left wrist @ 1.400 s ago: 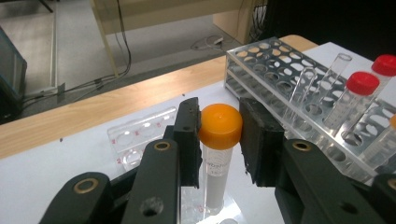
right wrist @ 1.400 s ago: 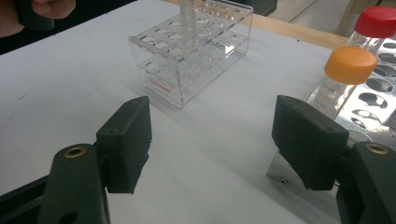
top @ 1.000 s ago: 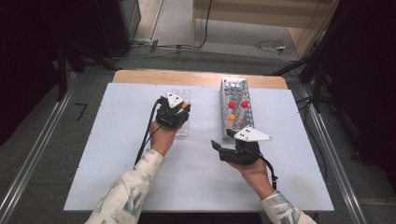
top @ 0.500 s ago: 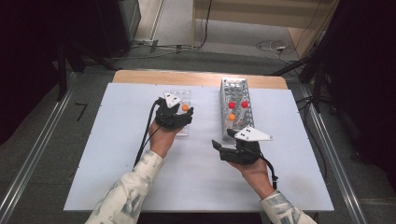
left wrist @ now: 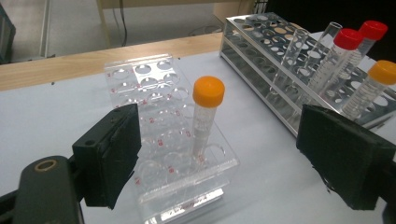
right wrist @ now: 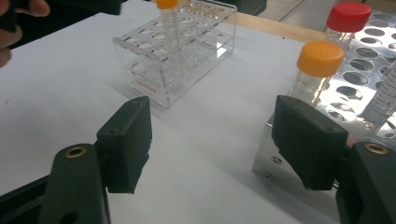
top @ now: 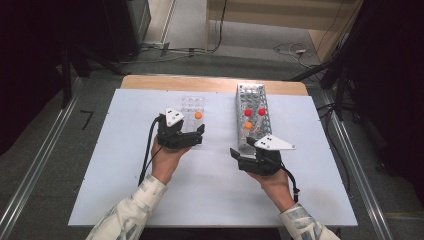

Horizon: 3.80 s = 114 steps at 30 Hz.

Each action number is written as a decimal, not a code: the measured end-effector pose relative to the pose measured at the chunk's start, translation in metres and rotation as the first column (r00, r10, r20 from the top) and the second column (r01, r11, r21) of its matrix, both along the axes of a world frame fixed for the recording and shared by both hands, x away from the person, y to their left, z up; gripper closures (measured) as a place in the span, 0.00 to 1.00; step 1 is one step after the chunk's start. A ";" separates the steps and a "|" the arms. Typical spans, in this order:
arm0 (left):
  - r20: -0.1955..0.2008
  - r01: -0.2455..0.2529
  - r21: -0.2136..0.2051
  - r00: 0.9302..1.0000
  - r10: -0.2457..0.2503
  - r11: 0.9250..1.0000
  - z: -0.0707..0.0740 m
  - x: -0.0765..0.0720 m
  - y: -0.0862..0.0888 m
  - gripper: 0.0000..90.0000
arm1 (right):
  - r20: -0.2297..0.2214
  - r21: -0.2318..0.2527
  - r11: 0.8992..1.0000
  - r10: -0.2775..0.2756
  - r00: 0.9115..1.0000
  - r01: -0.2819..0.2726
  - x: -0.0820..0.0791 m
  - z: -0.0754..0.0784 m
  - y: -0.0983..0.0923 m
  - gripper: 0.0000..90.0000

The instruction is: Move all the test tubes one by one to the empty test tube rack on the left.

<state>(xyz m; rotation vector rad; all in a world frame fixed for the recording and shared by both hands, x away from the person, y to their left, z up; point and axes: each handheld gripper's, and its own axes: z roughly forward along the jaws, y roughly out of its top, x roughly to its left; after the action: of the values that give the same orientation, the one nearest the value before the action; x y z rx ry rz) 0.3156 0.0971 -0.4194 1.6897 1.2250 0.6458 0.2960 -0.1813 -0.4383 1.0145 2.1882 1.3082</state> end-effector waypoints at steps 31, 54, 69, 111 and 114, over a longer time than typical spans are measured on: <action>0.007 -0.002 -0.020 1.000 0.002 1.000 -0.009 -0.027 0.017 0.11 | 0.026 -0.007 0.985 -0.171 0.985 0.171 0.038 -0.017 -0.008 0.47; -0.001 0.008 -0.028 1.000 -0.008 1.000 -0.010 -0.027 0.017 0.11 | 0.055 -0.011 0.978 -0.206 0.977 0.207 0.047 -0.022 -0.004 0.79; 0.003 0.004 -0.027 1.000 -0.004 1.000 -0.010 -0.027 0.017 0.11 | 0.111 0.065 0.976 -0.213 0.971 0.207 0.039 0.010 -0.013 0.79; 0.017 0.087 -0.046 0.996 -0.086 0.995 -0.005 -0.036 0.004 0.13 | 0.080 0.014 1.000 0.014 0.997 -0.015 0.004 0.001 0.039 0.79; 0.021 0.113 -0.047 0.993 -0.112 0.993 -0.003 -0.039 -0.002 0.14 | 0.071 0.002 0.999 0.039 0.997 -0.039 0.000 -0.004 0.048 0.79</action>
<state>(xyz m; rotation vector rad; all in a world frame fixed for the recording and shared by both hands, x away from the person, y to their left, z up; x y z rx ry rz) 0.2766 0.0954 -0.4224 1.6959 1.1149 0.5584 0.2963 -0.1329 -0.4419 0.9166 2.1642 1.3442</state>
